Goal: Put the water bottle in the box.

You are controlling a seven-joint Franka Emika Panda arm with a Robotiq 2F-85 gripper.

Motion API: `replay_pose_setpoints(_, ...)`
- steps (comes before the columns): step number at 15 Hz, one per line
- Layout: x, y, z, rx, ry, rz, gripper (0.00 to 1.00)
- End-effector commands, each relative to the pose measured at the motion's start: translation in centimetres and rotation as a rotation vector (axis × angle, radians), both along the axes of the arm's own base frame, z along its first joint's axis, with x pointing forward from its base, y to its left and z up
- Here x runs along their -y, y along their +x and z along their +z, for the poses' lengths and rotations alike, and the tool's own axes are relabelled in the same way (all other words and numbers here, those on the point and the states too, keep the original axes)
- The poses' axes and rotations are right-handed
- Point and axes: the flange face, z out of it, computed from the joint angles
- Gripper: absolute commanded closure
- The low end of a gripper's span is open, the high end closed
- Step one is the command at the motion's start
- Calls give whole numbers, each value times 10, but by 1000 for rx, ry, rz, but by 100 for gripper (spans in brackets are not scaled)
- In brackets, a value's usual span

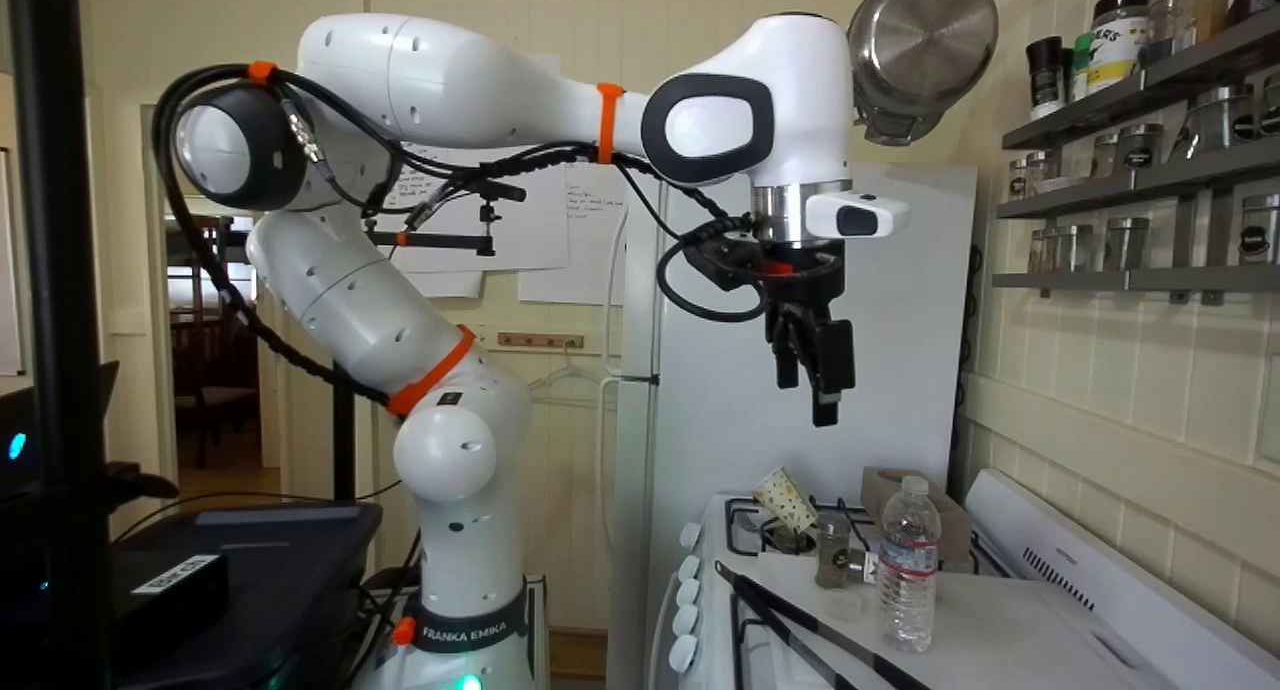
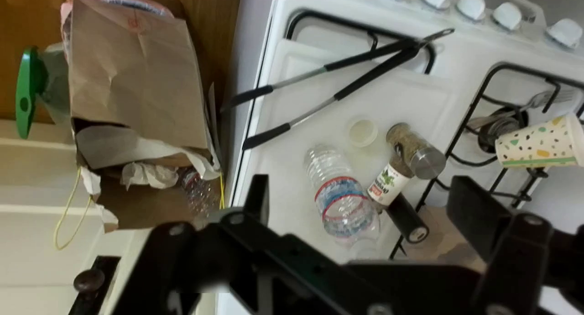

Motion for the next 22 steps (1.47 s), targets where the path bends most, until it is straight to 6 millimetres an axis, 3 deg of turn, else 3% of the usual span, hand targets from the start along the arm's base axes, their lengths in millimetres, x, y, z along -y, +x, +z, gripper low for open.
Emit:
replay_pose_setpoints(1, -7, 41, -14, 79, -70, -1, 0)
replay_pose_setpoints(6, -40, 100, -43, 67, -162, 81, 0)
replay_pose_setpoints(7, -40, 104, -46, 49, -155, 83, 0)
replay_pose_setpoints(8, -39, 88, -41, 70, -141, 80, 0)
replay_pose_setpoints(19, -66, 144, -85, 50, -169, 128, 0)
replay_pose_setpoints(22, -65, 139, -85, 37, -176, 141, 0)
